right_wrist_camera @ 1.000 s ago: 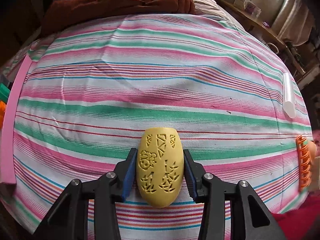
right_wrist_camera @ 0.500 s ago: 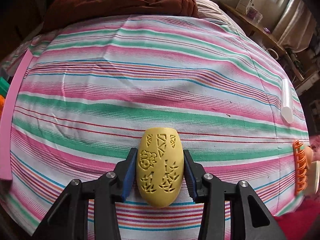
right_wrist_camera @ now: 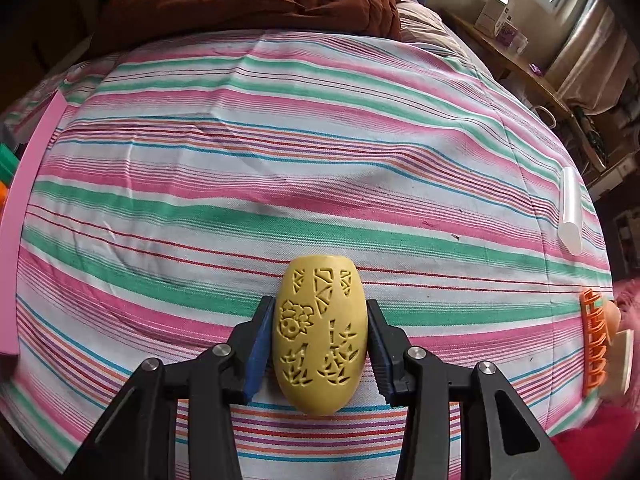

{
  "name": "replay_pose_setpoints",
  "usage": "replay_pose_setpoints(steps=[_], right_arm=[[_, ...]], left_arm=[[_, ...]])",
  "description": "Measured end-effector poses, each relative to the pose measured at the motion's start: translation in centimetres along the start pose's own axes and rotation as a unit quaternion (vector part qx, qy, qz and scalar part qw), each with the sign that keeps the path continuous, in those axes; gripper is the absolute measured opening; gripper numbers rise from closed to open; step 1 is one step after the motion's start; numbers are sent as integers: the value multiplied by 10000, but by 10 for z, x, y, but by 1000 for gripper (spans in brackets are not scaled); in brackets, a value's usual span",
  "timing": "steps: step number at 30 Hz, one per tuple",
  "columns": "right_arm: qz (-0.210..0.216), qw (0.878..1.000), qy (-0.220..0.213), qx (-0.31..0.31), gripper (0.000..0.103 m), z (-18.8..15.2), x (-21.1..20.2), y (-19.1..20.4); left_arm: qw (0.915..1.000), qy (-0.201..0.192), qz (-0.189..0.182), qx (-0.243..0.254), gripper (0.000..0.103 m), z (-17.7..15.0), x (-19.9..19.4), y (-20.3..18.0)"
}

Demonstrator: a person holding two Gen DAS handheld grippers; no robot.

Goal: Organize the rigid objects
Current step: 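Carry the red puzzle piece toward the tray with the left gripper while the right gripper carries the yellow oval, then lower the red puzzle piece into the tray and open the left gripper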

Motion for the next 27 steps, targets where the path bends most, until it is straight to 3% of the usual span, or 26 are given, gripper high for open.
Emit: replay_pose_setpoints(steps=[11,16,19,27], right_arm=[[-2,10000,-2,-4,44,0,-1,1],[-39,10000,-24,-42,44,1,-1,1],[-72,9999,-47,-73,44,0,-2,2],[-182,9996,-113,-165,44,1,-3,4]], left_arm=[[9980,284,523,214,33,5,30,4],[9963,111,753,410,33,4,15,1],[9930,-224,1041,503,33,1,-7,-1],[9876,-685,1249,665,33,-2,-49,-5]])
Point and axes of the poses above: each gripper's, at about its wrist camera, not at the fingertips, and x roughly the way its jaws point, y to its left, z to its top, the point moved 5 cm from there along x, roughly the way its jaws point, and after that the axes turned 7 degrees about -z, right-handed, at the moved point
